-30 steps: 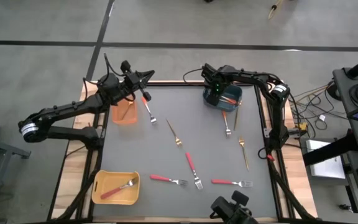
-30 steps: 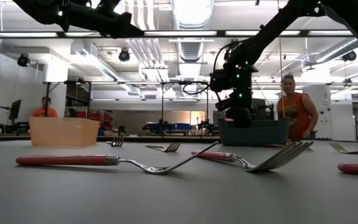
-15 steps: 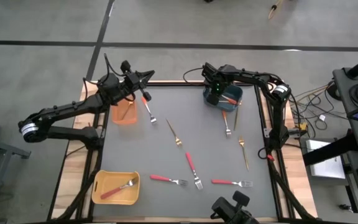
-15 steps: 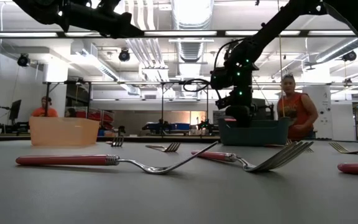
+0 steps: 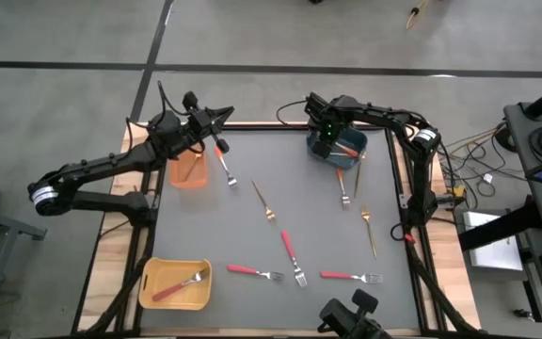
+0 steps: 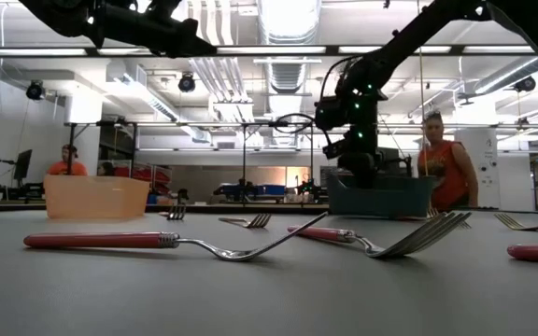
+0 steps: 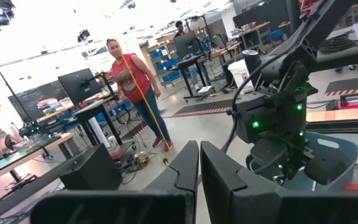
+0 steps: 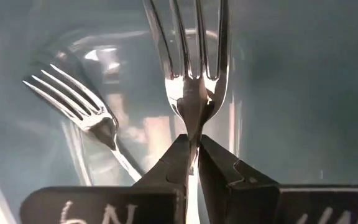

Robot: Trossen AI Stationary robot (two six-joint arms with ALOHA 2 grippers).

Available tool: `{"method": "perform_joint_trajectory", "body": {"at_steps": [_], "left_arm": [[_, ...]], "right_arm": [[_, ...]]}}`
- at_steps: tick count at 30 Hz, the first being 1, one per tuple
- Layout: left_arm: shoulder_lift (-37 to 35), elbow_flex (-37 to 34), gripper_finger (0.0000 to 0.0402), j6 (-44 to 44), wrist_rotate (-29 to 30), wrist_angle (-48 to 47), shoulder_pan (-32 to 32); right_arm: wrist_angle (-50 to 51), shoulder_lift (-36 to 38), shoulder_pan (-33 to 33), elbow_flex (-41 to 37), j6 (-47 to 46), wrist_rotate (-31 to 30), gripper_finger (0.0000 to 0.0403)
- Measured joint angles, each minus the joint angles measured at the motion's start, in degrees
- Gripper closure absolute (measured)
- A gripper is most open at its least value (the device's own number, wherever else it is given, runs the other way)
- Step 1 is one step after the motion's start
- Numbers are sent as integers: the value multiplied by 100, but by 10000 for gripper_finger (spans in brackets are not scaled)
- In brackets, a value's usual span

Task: Sort silverware by color (type)
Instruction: Put the orange fork into the blue bin

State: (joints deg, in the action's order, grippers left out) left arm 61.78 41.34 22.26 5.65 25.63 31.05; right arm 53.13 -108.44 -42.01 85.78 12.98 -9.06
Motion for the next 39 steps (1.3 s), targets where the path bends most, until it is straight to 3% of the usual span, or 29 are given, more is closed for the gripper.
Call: {"method": "perform_joint_trajectory", "body": {"at_steps": [13, 23, 30, 39], "left_arm": [[0, 0, 402, -1, 0, 2, -1], [0, 0, 402, -2, 141, -17, -1], [0, 0, 402, -4, 142, -20, -2], [-1, -2, 402, -48, 144, -20, -2]], "right_arm": [[373, -26, 52, 889, -204, 344, 389], [578, -72, 52, 1047, -303, 382, 390], [718, -450, 103, 1040, 181, 1063, 390], [849, -520, 148, 1032, 572, 747, 390]]}}
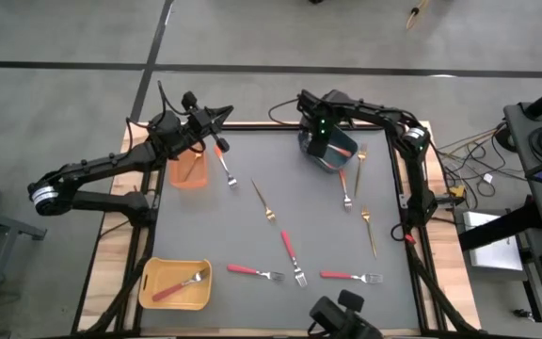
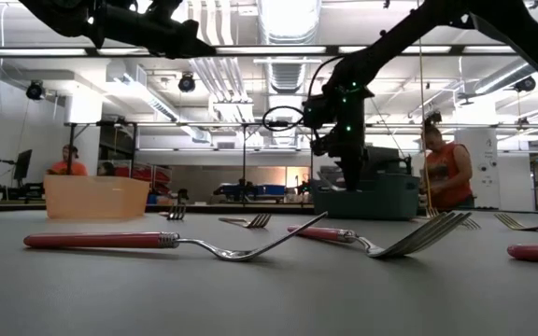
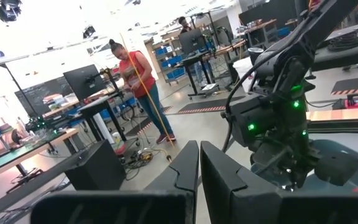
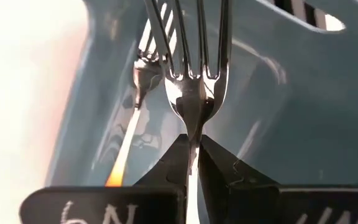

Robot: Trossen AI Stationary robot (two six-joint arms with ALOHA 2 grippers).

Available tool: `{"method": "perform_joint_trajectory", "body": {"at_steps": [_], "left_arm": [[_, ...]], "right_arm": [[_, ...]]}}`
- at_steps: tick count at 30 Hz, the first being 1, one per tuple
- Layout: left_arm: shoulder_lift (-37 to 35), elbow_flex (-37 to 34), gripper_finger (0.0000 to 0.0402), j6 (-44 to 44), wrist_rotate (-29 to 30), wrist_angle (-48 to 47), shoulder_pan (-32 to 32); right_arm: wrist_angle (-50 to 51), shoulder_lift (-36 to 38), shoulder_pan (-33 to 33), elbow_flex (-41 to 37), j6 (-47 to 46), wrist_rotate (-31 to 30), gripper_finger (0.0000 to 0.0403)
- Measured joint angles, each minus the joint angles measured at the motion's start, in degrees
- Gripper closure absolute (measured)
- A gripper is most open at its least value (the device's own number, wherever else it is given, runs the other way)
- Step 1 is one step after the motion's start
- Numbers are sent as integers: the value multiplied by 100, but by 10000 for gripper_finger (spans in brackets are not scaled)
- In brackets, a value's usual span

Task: Sort silverware by color (type)
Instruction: Put the orange fork into the blue bin, then adjust the blue bin

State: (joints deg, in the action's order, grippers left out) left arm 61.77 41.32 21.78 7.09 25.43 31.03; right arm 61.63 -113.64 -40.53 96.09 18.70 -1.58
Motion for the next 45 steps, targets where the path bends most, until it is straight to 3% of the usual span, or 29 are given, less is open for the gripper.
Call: {"method": "perform_joint_trajectory", "body": {"at_steps": [7, 13, 32, 41, 45], "left_arm": [[-2, 0, 402, -15, 2, -2, 0], [-2, 0, 402, -9, 1, 0, 0], [-2, 0, 402, 24, 4, -102, 0], [-2, 0, 402, 26, 4, -111, 0], [-2, 0, 402, 26, 4, -121, 0]], "right_arm": [[125, 138, 2, 245, -468, 10, 390], [1104, -43, 3, 566, -989, 4, 390], [948, -644, 11, 575, -463, 13, 389], [868, -658, 15, 577, -457, 11, 322], [887, -521, 15, 576, -463, 7, 313]]}}
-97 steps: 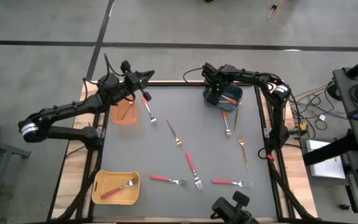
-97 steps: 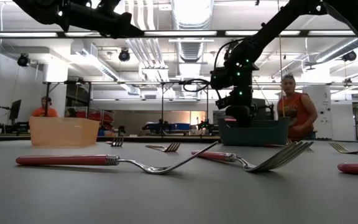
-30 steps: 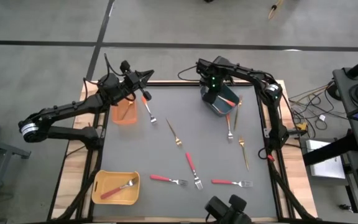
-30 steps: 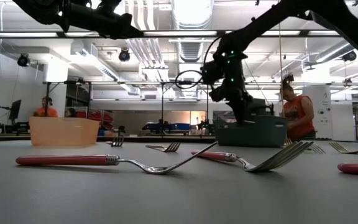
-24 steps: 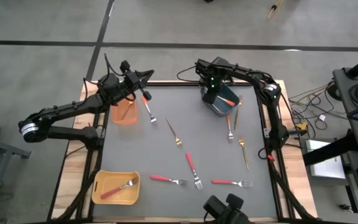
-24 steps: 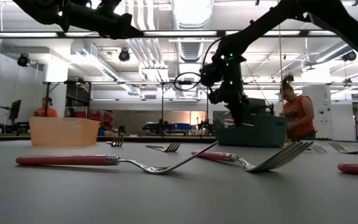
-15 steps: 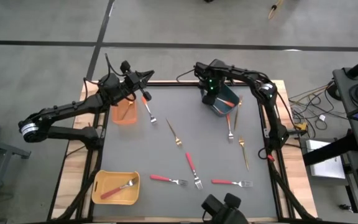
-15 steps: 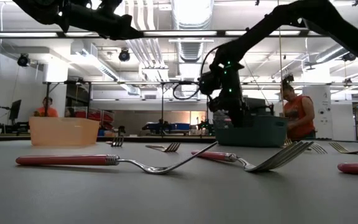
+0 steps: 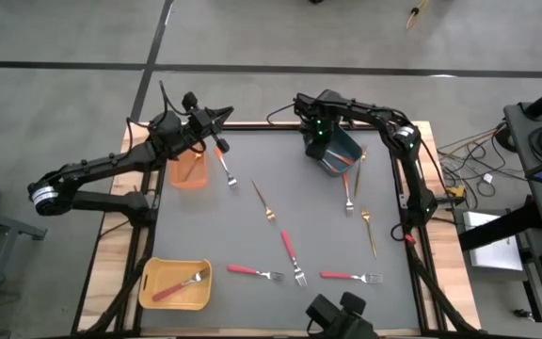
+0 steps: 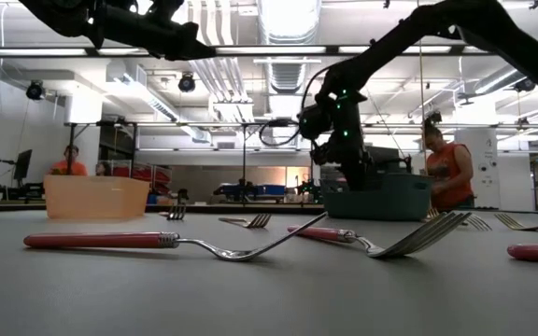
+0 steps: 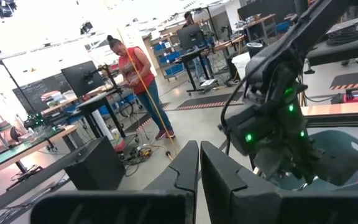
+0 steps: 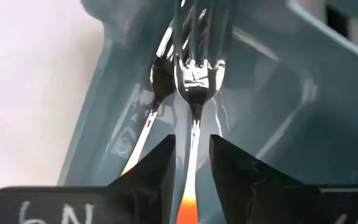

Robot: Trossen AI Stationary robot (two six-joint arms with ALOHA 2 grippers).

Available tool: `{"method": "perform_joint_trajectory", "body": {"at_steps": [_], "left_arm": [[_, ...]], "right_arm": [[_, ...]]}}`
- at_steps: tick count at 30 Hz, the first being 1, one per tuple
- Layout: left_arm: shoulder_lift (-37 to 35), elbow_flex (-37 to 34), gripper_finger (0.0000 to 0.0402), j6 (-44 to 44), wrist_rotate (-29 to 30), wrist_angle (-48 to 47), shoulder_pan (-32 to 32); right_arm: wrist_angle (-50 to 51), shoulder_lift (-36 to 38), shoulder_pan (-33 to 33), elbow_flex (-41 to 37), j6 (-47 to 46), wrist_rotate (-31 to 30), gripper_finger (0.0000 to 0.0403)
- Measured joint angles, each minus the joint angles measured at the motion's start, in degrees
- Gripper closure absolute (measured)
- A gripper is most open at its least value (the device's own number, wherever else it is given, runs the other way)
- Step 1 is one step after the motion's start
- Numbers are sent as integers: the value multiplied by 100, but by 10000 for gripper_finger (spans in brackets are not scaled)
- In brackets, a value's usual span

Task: Sort silverware by color (type)
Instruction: Adjust the blue bin

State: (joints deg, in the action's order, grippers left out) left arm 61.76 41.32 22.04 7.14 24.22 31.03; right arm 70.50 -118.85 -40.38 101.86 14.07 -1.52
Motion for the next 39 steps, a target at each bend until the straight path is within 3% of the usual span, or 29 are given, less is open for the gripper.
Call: {"method": "perform_joint_trajectory", "body": {"at_steps": [11, 24, 34, 39], "left_arm": [[0, 0, 402, 129, 2, -6, 0], [-4, 0, 402, 297, 2, -164, 0], [-4, 0, 402, 292, 2, -161, 0], [-4, 0, 402, 280, 2, -156, 0]], "right_arm": [[37, 1282, 57, -275, -928, 48, 336], [56, 2966, 13, -2503, -2480, 162, 393], [58, 2814, -91, -3483, -2617, 127, 394], [-173, 2673, -171, -3476, -2496, -628, 394]]}}
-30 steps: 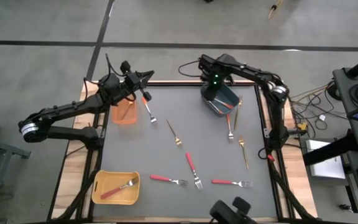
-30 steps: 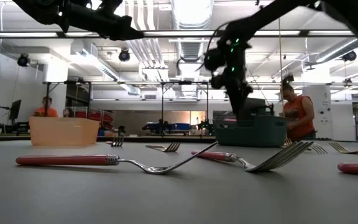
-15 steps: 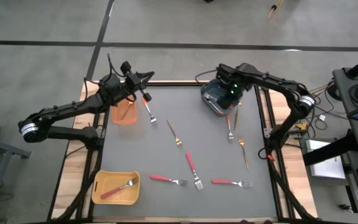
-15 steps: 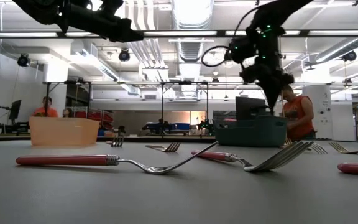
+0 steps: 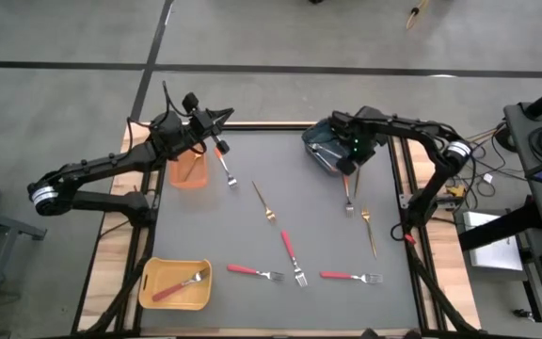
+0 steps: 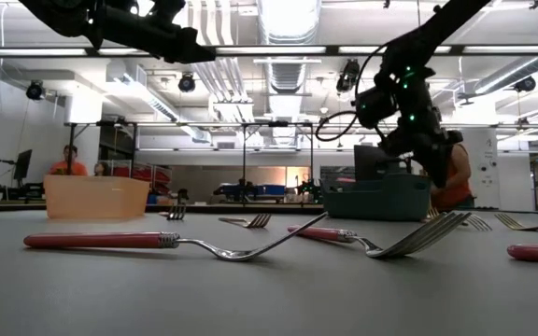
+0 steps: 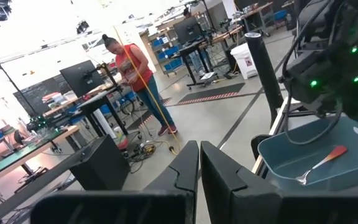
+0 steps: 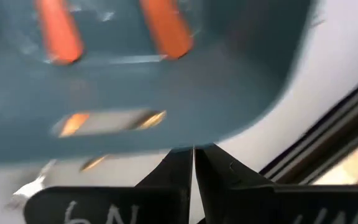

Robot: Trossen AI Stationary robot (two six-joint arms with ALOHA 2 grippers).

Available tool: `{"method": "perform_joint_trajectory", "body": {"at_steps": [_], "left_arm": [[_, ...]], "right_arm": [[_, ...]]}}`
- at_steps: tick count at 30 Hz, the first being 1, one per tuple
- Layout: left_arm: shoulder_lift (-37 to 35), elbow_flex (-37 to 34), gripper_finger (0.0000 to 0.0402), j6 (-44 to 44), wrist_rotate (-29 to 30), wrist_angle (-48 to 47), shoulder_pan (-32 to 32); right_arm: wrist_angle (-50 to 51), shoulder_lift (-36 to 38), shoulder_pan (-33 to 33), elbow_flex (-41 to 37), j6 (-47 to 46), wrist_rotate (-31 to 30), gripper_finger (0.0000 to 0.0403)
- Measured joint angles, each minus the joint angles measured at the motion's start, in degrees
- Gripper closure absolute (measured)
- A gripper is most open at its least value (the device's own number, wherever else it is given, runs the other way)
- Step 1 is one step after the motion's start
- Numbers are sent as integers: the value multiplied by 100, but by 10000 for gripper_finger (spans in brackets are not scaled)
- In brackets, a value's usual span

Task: Sort silverware by color (type)
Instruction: Adjust the blue bin

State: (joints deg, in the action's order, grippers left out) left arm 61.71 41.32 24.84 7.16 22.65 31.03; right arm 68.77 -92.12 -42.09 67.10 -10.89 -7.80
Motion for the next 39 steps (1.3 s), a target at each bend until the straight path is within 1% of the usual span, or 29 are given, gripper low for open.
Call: {"method": "perform_joint_trajectory", "body": {"at_steps": [4, 5, 11, 13, 16, 20, 22, 23, 27, 28, 29, 35, 36, 39], "left_arm": [[0, 0, 402, -2, 0, 1, 0], [0, 0, 402, -2, 0, 2, 0], [0, 0, 402, -30, 0, -17, 0], [1, 0, 402, -30, 0, -31, 0], [1, 0, 402, -46, 0, -76, 0], [2, 0, 402, -142, 0, -83, 0], [2, 0, 402, -161, 0, -85, 0], [4, 0, 402, -176, 0, -83, 0], [4, 0, 402, -181, 0, -85, 0], [4, 0, 402, -181, 0, -85, 0], [4, 0, 402, -181, 0, -85, 0], [7, 0, 402, -181, 0, -87, 0], [7, 0, 402, -181, 0, -87, 0], [7, 0, 402, -181, 0, -90, 0]], "right_arm": [[-519, -15, -113, 124, 156, -540, 394], [-631, -15, -157, 155, 168, -593, 394], [-666, -23, -318, 323, 189, -569, 394], [-559, 39, -304, 384, 185, -415, 394], [-372, 152, -290, 636, 150, 40, 394], [-244, 330, -161, 1067, -123, 3, 394], [-395, 445, -44, 1194, -130, 257, 394], [-521, 482, 18, 1212, -122, 531, 394], [-948, 450, 253, 1123, 29, 2011, 394], [-945, 402, 338, 1092, 104, 2208, 394], [-927, 342, 402, 1055, 147, 2275, 394], [-418, -91, 566, 761, 343, 2206, 394], [-331, -149, 579, 755, 341, 2065, 394], [-302, -259, 595, 753, 257, 1392, 394]]}}
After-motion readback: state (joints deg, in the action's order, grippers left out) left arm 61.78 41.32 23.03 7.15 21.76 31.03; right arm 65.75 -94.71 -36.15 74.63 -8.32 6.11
